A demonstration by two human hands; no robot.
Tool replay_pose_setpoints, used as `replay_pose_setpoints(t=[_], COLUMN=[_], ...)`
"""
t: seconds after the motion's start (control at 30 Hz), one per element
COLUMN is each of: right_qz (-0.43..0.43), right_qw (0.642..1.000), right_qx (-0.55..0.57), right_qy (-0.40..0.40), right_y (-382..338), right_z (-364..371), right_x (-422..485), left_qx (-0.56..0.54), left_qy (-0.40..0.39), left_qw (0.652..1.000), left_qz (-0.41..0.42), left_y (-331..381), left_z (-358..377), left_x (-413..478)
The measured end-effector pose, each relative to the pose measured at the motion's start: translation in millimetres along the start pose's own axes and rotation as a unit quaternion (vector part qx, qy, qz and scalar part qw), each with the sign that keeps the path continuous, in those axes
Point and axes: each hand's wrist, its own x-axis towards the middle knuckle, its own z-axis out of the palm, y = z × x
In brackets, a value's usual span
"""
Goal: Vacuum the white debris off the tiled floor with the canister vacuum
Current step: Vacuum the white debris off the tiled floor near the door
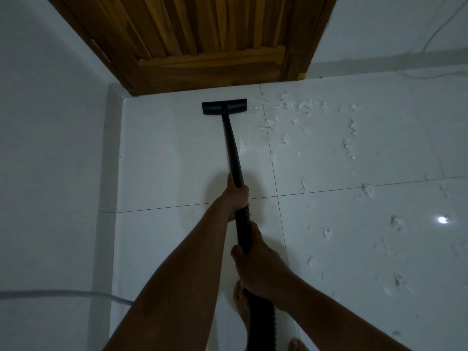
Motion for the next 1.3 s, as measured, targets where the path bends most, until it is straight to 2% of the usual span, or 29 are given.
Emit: replay_pose_setpoints(t=[0.27, 0.6, 0.83, 1.3], right_qz=[-0.001, 0.016, 0.005, -0.001], right_qw=[1.0, 1.0, 1.0, 1.0], right_qx=[-0.018, 0.01, 0.009, 0.003], right_qy=[0.0, -0.013, 0.01, 0.009], right_y=[-9.8, 18.7, 8.3, -23.9], right_z=[3.3, -4.3, -14.2, -16.2], right_x=[11.6, -35.6, -21.3, 18.9], left_qx=[-0.005, -0.015, -0.011, 0.01], left_qy=[0.005, -0.002, -0.004, -0.001], left_qw=[1.0, 1.0, 1.0, 1.0], left_qz=[0.002, -0.012, -0.015, 0.007], left_y=[9.0, -24.1, -4.1, 26.8], left_z=[-11.8, 18.7, 18.6, -3.9], left_x=[5.4, -33.7, -14.5, 25.9])
